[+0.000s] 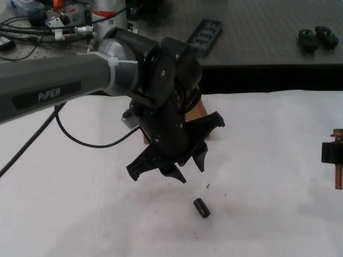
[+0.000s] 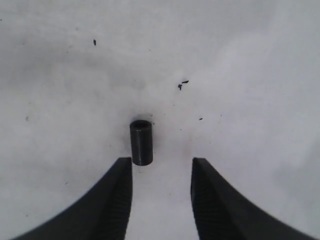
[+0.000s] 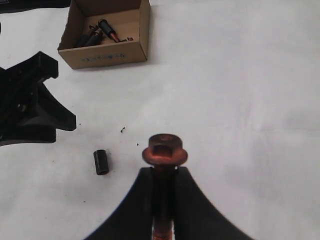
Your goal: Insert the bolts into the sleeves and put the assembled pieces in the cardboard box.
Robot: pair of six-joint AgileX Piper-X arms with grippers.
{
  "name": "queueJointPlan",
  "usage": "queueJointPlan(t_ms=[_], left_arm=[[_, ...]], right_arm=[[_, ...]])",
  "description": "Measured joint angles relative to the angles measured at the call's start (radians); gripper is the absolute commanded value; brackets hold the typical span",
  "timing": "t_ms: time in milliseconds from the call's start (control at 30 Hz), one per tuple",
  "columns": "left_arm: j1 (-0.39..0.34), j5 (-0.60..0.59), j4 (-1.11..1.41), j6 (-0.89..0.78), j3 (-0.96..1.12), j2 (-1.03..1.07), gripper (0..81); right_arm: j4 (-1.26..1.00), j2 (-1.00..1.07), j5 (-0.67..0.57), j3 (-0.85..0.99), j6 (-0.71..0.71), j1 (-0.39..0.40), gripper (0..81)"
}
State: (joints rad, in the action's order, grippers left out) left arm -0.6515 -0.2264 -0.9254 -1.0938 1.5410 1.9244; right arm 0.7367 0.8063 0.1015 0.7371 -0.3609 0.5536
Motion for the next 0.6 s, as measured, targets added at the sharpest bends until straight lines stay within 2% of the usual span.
queueJointPlan(t_ms=[200, 600], left_arm=[[-0.022, 0.059, 0.0, -0.012, 0.0, 0.0, 29.3], [-0.085, 0.052, 0.015, -0.082, 0.0, 0.085, 29.3]], right_arm=[[0.0, -0.022, 0.0, 0.0, 0.005, 0.001, 4.3], [0.025, -0.075, 0.065, 0.0, 0.025, -0.002, 4.3]])
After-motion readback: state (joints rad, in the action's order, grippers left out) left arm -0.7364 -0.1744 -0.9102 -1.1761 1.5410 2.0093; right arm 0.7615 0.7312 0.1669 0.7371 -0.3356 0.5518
